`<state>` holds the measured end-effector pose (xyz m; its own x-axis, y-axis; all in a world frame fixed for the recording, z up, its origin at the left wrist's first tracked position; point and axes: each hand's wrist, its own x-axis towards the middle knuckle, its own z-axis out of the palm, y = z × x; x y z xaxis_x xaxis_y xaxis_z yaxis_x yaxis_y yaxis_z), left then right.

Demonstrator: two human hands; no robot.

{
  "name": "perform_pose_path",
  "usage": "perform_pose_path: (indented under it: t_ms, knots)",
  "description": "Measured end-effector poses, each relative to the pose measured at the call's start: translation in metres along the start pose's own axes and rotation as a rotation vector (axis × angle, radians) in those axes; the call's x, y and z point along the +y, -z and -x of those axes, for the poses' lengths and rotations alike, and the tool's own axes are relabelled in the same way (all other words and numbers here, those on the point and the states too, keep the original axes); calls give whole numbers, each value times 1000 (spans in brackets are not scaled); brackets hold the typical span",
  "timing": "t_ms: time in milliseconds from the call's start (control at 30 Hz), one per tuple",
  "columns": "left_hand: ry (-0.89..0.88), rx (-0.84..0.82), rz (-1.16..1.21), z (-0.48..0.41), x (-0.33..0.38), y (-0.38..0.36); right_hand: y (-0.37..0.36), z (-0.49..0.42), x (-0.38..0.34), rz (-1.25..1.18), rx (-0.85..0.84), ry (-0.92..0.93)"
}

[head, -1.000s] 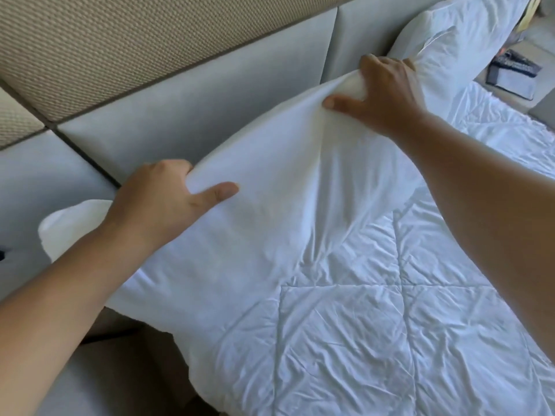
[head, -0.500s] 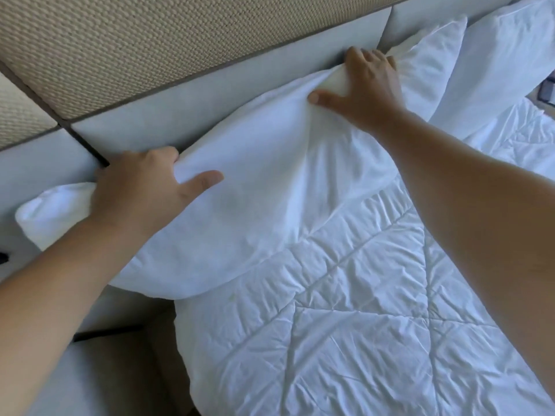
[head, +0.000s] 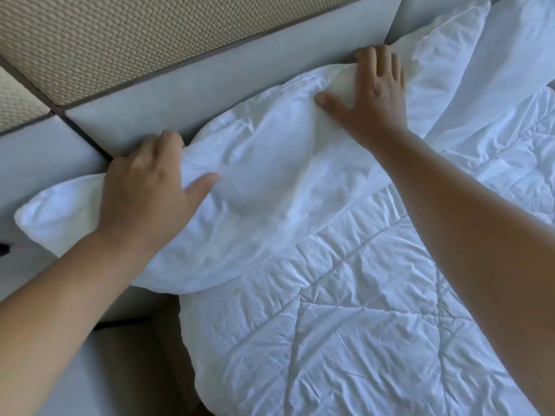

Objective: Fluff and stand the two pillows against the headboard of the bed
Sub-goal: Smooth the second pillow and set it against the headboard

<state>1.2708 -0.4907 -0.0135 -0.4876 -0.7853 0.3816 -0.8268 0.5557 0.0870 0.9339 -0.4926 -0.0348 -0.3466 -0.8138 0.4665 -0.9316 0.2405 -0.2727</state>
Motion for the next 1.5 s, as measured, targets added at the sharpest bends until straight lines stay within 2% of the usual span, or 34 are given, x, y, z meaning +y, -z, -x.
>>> perform_pose_path:
  t_ms: [67, 167, 267, 367, 433, 533, 700, 833, 1000, 1133, 1200, 1300, 1400, 1500]
  knots:
    - [-29, 50, -59, 10, 15, 2, 4, 17, 1, -50, 60, -19]
    - [-291, 74, 1, 13, 38, 0, 2, 52, 6, -116, 165, -152]
    - [-568, -31, 0, 13, 64, -20, -9, 88, 9, -224, 194, -324]
    - [-772, -118, -146, 6, 71, -49, -28, 111, 8, -343, 196, -536]
    - [-806, -136, -308, -5, 60, -58, -42, 116, 3, -496, 166, -679]
    - [-878, -115, -466, -20, 27, -62, -60, 104, -5, -684, 101, -784]
    - [-941, -40, -442, -38, -5, -62, -81, 67, -16, -717, 82, -779]
    - [-925, -68, -467, -40, 3, -65, -84, 62, -5, -740, -10, -760]
    - [-908, -91, -407, -38, 48, -55, -71, 86, 9, -883, 28, -705]
    - [-1162, -79, -426, -87, 114, -85, -87, 120, 2, -881, 110, -800]
    - [-1236, -47, -478, -119, 149, -103, -100, 130, -3, -868, 125, -850]
    - [-1319, -101, -626, -156, 197, -120, -112, 129, -4, -883, 196, -888]
    - [-1292, -61, -684, -189, 222, -121, -114, 115, 3, -865, 314, -908]
    - [-1225, -20, -708, -213, 211, -123, -120, 101, 15, -819, 361, -900]
